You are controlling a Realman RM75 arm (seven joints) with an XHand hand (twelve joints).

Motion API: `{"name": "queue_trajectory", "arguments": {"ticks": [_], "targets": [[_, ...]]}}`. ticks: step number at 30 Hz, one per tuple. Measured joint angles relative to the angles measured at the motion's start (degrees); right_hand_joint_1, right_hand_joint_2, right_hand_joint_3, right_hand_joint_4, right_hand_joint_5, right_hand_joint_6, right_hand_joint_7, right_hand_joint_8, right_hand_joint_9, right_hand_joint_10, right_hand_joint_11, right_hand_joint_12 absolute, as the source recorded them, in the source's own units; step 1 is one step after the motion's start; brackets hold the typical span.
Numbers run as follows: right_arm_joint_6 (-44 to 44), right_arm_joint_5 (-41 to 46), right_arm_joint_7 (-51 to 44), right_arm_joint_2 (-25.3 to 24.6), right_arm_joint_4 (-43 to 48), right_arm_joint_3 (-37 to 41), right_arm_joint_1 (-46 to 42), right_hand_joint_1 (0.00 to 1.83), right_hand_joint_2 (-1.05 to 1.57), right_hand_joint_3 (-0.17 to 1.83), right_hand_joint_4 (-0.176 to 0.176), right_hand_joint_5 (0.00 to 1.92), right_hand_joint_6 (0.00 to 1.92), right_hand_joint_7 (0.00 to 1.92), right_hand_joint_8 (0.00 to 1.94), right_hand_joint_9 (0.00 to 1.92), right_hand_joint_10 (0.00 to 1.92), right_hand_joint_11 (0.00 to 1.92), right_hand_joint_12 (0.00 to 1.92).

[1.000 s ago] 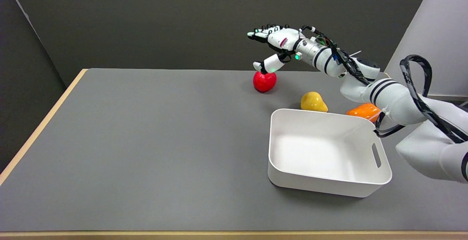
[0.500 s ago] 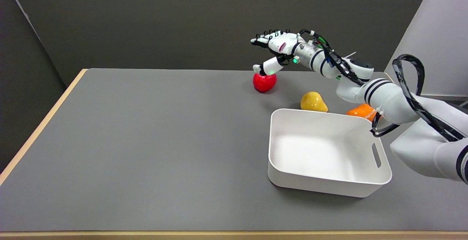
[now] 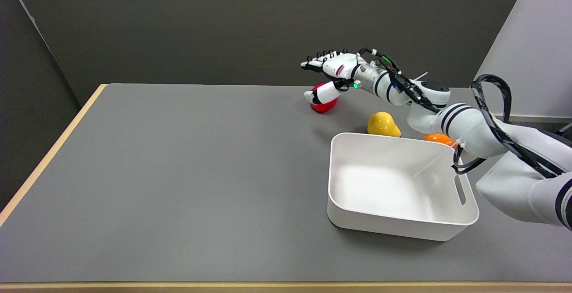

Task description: Pick up tomato.

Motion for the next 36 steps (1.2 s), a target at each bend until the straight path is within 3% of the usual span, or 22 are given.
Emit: {"name": "queue_trajectory", "arguments": {"ticks": [10,28,36], "targets": [[-0.2,-0.2,0.3,-1.1,-2.5,-0.6,-0.3,0.18,0.56,1.01,0.107,0.07,0.19,0.09,0.16,0.06,0.41,0.03,0.92],[-1.1,-0.9,0.3,-3.0,-4.8,-0.9,-0.2,0.37,0.59,1.02,0.104,0.06,0.2,0.08,0.17,0.05,0.44,0.03,0.93],[-1.5,-1.7,0.3,-3.8,-5.1,-0.9,-0.2,0.6,0.62,1.03,0.098,0.06,0.18,0.09,0.22,0.05,0.48,0.03,0.94]]}}
